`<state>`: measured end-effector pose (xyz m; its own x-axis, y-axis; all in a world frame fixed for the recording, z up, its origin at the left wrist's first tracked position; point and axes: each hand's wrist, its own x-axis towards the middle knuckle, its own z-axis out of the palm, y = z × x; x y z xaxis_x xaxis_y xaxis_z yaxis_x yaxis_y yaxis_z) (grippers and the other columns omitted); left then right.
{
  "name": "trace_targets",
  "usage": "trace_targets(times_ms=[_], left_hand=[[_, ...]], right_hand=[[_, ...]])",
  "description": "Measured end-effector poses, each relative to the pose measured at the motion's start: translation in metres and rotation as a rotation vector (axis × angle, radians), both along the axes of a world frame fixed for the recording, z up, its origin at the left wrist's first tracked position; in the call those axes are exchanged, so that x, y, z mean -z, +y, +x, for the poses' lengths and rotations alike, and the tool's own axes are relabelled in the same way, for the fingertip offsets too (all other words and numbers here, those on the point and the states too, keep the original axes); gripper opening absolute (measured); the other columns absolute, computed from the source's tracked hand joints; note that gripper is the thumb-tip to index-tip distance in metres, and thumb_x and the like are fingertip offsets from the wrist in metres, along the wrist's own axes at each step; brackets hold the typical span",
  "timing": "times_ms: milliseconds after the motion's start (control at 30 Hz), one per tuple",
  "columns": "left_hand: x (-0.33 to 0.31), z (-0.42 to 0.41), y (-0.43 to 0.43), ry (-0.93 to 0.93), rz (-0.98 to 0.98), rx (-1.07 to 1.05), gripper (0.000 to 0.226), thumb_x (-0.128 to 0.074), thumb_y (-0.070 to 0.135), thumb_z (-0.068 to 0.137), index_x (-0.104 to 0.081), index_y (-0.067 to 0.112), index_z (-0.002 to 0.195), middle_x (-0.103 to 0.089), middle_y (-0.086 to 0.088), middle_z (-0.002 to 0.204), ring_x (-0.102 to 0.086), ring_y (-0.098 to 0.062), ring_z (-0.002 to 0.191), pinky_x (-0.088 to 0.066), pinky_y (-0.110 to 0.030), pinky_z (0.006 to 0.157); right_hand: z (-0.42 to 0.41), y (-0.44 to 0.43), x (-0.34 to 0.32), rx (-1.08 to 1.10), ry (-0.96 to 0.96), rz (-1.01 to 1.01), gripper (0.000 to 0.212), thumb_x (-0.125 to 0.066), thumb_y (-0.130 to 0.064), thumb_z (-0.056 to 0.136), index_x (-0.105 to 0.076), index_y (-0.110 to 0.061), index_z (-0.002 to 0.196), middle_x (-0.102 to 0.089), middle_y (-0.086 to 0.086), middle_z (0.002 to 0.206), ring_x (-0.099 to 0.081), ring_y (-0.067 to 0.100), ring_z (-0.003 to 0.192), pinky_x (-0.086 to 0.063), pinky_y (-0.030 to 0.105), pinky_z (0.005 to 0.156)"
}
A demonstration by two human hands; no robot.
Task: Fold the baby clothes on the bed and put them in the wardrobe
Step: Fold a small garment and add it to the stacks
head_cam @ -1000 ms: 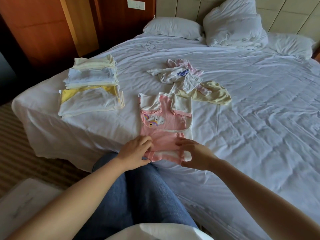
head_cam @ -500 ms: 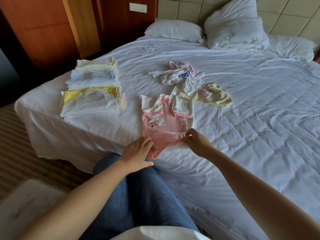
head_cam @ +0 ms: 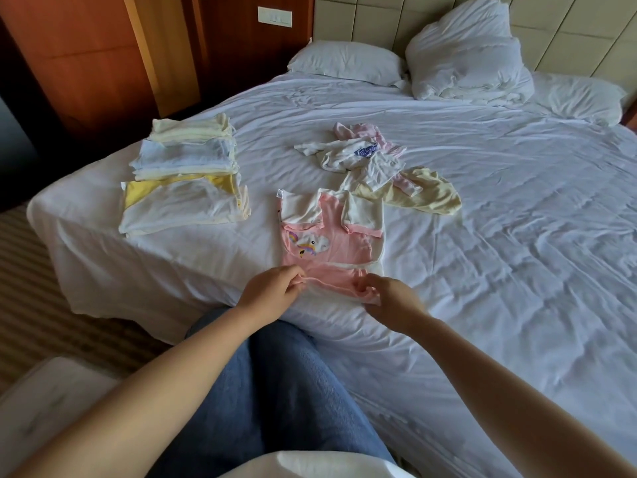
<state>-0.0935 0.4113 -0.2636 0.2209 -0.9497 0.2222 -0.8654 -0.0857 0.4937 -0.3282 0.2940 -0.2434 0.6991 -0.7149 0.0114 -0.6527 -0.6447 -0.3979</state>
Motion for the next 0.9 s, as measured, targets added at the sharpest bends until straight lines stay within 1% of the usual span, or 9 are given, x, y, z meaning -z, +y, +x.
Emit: trace_targets(times_ms=[133,233,367,433,500,567,633,733,900], left_hand=[[-0.006,0.005,0.000,-0.004,0.084,-0.039,0.038,-0.065,0.041,0.090,-0.043,0.021,0.065,-0.048,0.004,0.060,-0.043,-0.010,0.056,-0.029,-0.029,0.052],[-0.021,0.007,-0.004,0.058,0.115,-0.047,0.047,-0.060,0.042,0.093,-0.031,0.022,0.062,-0.042,0.005,0.055,-0.038,-0.009,0.052,-0.026,-0.030,0.051],[-0.038,0.012,-0.010,0.105,0.138,-0.033,0.041,-0.051,0.045,0.098,-0.038,0.023,0.066,-0.050,0.006,0.063,-0.049,-0.012,0.062,-0.034,-0.027,0.055],[-0.044,0.016,-0.014,0.106,0.158,-0.001,0.046,-0.049,0.051,0.097,-0.045,0.013,0.071,-0.055,0.001,0.068,-0.052,-0.016,0.065,-0.036,-0.033,0.060],[-0.048,0.022,-0.021,0.151,0.159,0.009,0.051,-0.050,0.056,0.094,-0.056,0.007,0.080,-0.060,-0.002,0.072,-0.056,-0.018,0.067,-0.040,-0.037,0.062],[-0.054,0.029,-0.031,0.229,0.113,-0.012,0.052,-0.052,0.059,0.091,-0.059,0.008,0.080,-0.062,-0.003,0.072,-0.058,-0.020,0.066,-0.042,-0.039,0.062],[-0.064,0.037,-0.047,0.272,0.057,-0.062,0.046,-0.054,0.050,0.094,-0.046,0.015,0.066,-0.048,0.002,0.061,-0.047,-0.016,0.059,-0.033,-0.034,0.058],[-0.079,0.049,-0.079,0.256,0.036,-0.154,0.035,-0.051,0.041,0.098,-0.044,0.020,0.071,-0.046,0.010,0.065,-0.048,-0.013,0.066,-0.032,-0.031,0.058],[-0.084,0.068,-0.136,0.130,0.011,-0.269,0.035,-0.046,0.042,0.099,-0.047,0.015,0.077,-0.054,0.001,0.070,-0.058,-0.027,0.073,-0.037,-0.036,0.061]], right_hand=[[-0.001,-0.003,-0.009,-0.022,0.002,0.004,0.026,-0.054,-0.020,0.094,-0.065,-0.025,0.117,-0.071,0.001,0.100,-0.065,0.024,0.088,-0.051,0.035,0.070],[-0.003,-0.011,-0.022,-0.018,0.028,0.083,0.023,-0.058,-0.017,0.094,-0.068,-0.019,0.114,-0.068,0.002,0.094,-0.062,0.020,0.084,-0.045,0.028,0.068],[-0.006,-0.023,-0.039,-0.044,-0.004,0.225,0.014,-0.065,-0.012,0.089,-0.068,0.001,0.093,-0.064,0.014,0.079,-0.052,0.012,0.068,-0.039,0.027,0.066],[-0.006,-0.032,-0.049,-0.081,0.062,0.303,0.023,-0.067,-0.010,0.087,-0.055,0.005,0.074,-0.046,0.005,0.063,-0.039,0.006,0.057,-0.034,0.025,0.061],[-0.003,-0.042,-0.058,-0.065,0.094,0.352,0.026,-0.068,-0.009,0.087,-0.053,0.004,0.071,-0.040,0.000,0.062,-0.036,0.003,0.055,-0.031,0.021,0.057],[0.003,-0.054,-0.065,0.030,-0.023,0.382,0.016,-0.066,-0.010,0.088,-0.067,0.006,0.088,-0.057,0.009,0.074,-0.048,0.011,0.067,-0.037,0.025,0.065],[0.014,-0.065,-0.071,0.155,-0.221,0.367,0.016,-0.062,-0.010,0.090,-0.072,-0.002,0.100,-0.065,0.013,0.086,-0.054,0.018,0.076,-0.040,0.030,0.069],[0.042,-0.083,-0.081,0.286,-0.402,0.294,0.018,-0.056,-0.007,0.088,-0.072,-0.008,0.096,-0.063,0.006,0.081,-0.055,0.018,0.074,-0.040,0.027,0.060],[0.091,-0.130,-0.071,0.526,-0.502,0.167,0.022,-0.054,-0.016,0.086,-0.071,-0.014,0.099,-0.068,0.003,0.089,-0.065,0.026,0.090,-0.048,0.033,0.073]])
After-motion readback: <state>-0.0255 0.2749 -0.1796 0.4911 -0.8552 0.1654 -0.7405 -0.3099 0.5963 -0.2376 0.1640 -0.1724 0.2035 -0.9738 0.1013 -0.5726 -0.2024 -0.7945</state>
